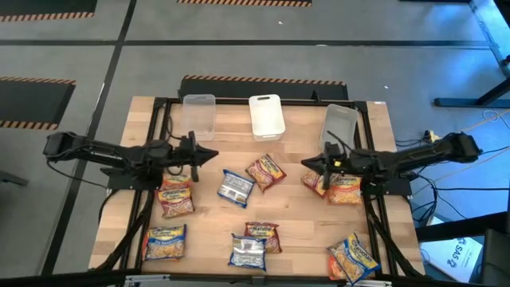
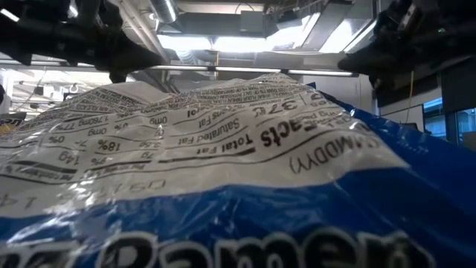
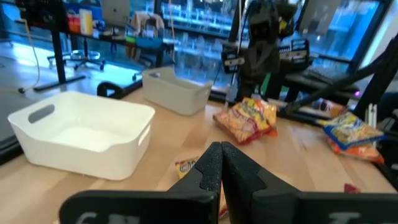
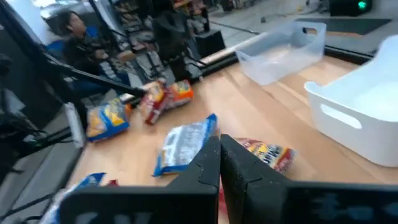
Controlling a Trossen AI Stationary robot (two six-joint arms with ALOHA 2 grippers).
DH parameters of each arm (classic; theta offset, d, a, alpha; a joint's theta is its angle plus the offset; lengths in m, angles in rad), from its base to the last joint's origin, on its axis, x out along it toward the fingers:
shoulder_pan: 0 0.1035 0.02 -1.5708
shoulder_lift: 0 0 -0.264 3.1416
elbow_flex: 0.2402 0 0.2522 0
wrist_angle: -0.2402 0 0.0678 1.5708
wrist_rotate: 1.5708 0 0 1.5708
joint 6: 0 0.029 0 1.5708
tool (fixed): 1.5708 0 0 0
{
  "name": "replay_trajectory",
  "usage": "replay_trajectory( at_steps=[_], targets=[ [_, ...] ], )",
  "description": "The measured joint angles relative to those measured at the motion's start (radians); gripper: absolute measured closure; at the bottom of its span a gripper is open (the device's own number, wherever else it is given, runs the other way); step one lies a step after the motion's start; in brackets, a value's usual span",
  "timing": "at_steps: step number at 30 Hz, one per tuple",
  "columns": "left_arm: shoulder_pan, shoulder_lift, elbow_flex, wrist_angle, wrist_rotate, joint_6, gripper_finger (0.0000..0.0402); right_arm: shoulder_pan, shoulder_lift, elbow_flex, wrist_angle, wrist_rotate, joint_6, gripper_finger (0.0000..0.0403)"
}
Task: Sort Maruchan noodles
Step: Put the red noodle pack into the white bin
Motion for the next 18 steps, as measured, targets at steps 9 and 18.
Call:
replay_trajectory(
  at_steps=[9,18],
  targets=[
    [0.000,0.199,0.068,0.009,0.000,-0.001,0.0398,-0.035,0.222,0.080,-0.007,0.044,0.061,0.0267],
    [0.000,0.323,0.069,0.151,0.011,-0.001,0.0398,-0.187,0.472,0.153,-0.007,-0.165,0.197,0.0163]
  ],
)
